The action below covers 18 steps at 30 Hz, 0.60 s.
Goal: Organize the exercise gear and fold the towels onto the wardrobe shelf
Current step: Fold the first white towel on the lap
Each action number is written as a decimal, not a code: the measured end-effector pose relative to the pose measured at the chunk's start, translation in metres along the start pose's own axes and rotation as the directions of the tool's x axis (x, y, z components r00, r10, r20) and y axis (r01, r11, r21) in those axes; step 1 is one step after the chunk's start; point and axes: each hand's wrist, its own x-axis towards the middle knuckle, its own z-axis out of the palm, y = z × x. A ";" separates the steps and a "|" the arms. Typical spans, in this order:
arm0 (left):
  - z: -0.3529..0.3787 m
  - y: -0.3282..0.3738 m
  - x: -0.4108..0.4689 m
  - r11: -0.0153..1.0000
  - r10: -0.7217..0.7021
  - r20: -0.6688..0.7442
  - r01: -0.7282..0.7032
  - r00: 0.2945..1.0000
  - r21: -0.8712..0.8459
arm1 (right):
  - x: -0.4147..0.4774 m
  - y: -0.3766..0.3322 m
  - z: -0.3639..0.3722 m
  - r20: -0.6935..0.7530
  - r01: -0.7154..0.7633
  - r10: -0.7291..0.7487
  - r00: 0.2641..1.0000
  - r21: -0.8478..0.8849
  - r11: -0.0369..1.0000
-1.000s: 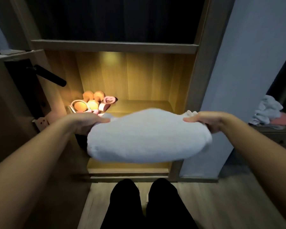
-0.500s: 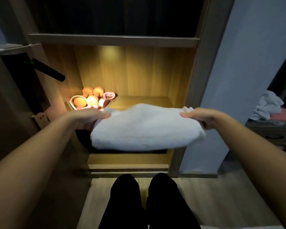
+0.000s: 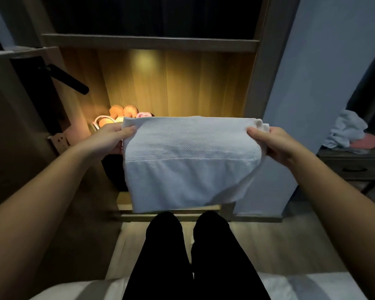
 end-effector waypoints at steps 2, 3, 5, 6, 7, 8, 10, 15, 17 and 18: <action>0.003 -0.002 -0.014 0.999 -0.014 0.014 0.014 1.000 -0.029 | -0.016 0.004 -0.001 0.016 -0.024 0.023 1.000 0.019 1.000; 0.003 -0.001 -0.022 0.999 -0.025 0.016 0.026 1.000 -0.048 | -0.023 0.005 -0.003 0.026 -0.030 0.029 0.999 0.027 0.999; 0.000 0.003 -0.033 0.993 -0.050 0.010 0.051 0.999 -0.109 | -0.035 0.002 -0.008 0.053 -0.028 0.025 0.998 0.057 0.998; -0.002 0.006 -0.037 0.985 -0.058 0.018 0.060 0.998 -0.161 | -0.041 -0.002 -0.011 0.069 -0.029 0.024 0.997 0.076 0.997; -0.006 0.007 -0.040 0.974 -0.063 0.040 0.070 0.997 -0.213 | -0.045 -0.006 -0.013 0.086 -0.034 0.027 0.996 0.090 0.995; -0.009 0.008 -0.041 0.963 -0.065 0.073 0.082 0.995 -0.258 | -0.049 -0.011 -0.015 0.103 -0.048 0.038 0.994 0.096 0.994; -0.012 0.007 -0.041 0.946 -0.078 0.135 0.116 0.988 -0.303 | -0.052 -0.016 -0.017 0.137 -0.108 0.095 0.986 0.088 0.990; 0.000 -0.045 -0.029 0.912 -0.332 0.220 0.372 0.917 -0.171 | -0.043 0.032 0.001 0.111 -0.315 0.309 0.945 0.047 0.948; 0.020 -0.082 -0.022 0.866 -0.455 0.174 0.480 0.873 -0.139 | -0.034 0.072 0.018 0.064 -0.410 0.407 0.911 0.040 0.911; 0.033 -0.104 -0.020 0.843 -0.504 0.143 0.521 0.852 -0.134 | -0.031 0.094 0.029 0.037 -0.444 0.442 0.896 0.043 0.895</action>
